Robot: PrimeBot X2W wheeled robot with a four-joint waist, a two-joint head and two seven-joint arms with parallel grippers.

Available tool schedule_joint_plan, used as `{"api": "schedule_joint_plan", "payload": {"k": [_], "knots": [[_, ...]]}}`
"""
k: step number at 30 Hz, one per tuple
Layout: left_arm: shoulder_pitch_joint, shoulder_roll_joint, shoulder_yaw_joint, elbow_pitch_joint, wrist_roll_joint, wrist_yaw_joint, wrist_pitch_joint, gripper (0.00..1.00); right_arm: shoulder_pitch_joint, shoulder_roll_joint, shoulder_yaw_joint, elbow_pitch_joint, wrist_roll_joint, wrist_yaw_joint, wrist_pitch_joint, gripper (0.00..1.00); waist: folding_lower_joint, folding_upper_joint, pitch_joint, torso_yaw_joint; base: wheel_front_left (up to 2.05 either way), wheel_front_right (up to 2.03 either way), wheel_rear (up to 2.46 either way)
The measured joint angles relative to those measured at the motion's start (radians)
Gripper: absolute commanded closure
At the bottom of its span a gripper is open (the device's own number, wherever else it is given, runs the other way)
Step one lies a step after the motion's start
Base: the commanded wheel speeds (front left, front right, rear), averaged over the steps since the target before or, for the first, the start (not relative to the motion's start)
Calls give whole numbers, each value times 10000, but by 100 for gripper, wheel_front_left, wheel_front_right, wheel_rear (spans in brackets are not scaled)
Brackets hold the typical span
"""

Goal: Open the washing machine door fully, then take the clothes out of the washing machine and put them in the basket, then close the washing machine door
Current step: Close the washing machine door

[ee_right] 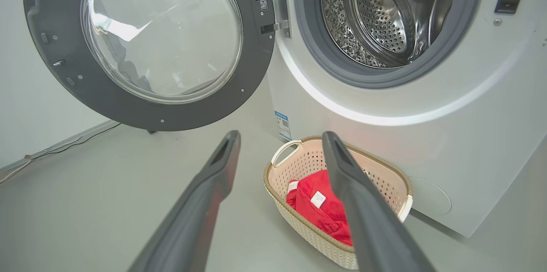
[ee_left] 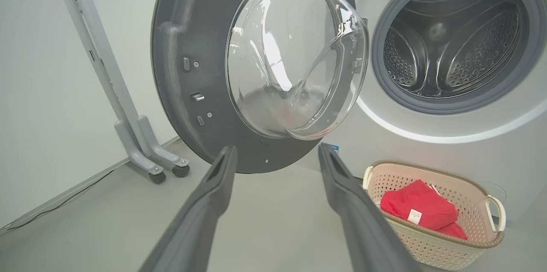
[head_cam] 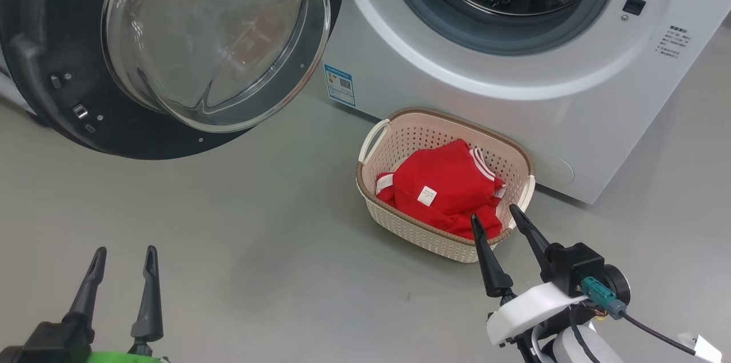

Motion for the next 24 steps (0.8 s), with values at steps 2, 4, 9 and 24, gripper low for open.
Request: {"api": "schedule_joint_plan", "payload": {"k": [2, 4, 9, 24], "knots": [[2, -2, 19, 0, 33, 0, 0, 0, -1, 0, 0, 13, 2, 0, 0, 0, 0, 0, -14, -6, 0, 0, 0], [4, -4, 46, -2, 54, 0, 0, 0, -1, 0, 0, 19, 6, 0, 0, 0, 0, 0, -26, -11, 0, 0, 0], [9, -13, 48, -2, 67, 0, 0, 0, -1, 0, 2, 61, 21, 0, 0, 0, 0, 0, -48, -21, 0, 0, 0], [12, -31, 98, -117, 159, 0, 0, 100, -1, 0, -4, 59, 100, -27, 0, 0, 0, 0, 11, -31, 0, 0, 0]]}}
